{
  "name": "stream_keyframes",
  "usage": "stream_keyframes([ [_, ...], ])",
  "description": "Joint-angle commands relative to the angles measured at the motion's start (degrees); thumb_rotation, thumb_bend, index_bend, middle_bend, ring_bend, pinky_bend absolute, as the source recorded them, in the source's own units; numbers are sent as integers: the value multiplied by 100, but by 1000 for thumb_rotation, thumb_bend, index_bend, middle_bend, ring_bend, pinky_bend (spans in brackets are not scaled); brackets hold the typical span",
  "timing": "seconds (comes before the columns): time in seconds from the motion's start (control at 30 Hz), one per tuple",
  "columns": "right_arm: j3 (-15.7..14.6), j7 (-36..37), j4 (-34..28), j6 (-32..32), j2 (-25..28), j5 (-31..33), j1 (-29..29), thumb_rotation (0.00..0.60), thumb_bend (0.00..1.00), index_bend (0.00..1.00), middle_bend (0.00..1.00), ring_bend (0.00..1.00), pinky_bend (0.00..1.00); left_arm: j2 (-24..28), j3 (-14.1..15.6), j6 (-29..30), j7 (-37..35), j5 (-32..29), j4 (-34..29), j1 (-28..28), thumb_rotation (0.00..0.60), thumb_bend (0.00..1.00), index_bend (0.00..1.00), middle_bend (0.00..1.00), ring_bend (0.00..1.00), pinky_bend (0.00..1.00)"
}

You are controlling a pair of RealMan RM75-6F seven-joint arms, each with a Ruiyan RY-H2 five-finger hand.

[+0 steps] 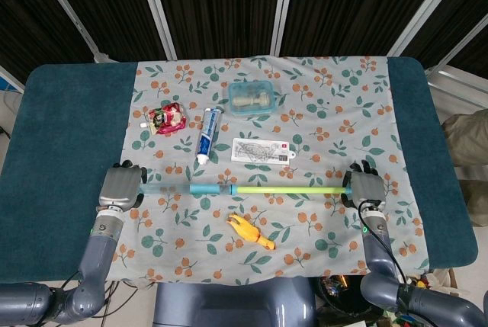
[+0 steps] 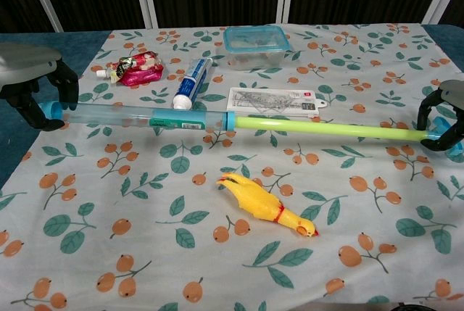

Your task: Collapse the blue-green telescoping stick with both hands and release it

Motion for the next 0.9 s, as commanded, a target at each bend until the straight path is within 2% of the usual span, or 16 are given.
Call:
stream_keyframes([
  [0.03,4,-4,-35,13,23,-5,-5,600,415,627,164,3,151,-6,8,19,1,19,-20,4,600,360,512,403,192,289],
  [0.9,18,-81,-126,91,37,-24,16,600,415,638,166,4,151,-29,-14,67,14,55,-44,-3,600,359,512,404,194,289],
])
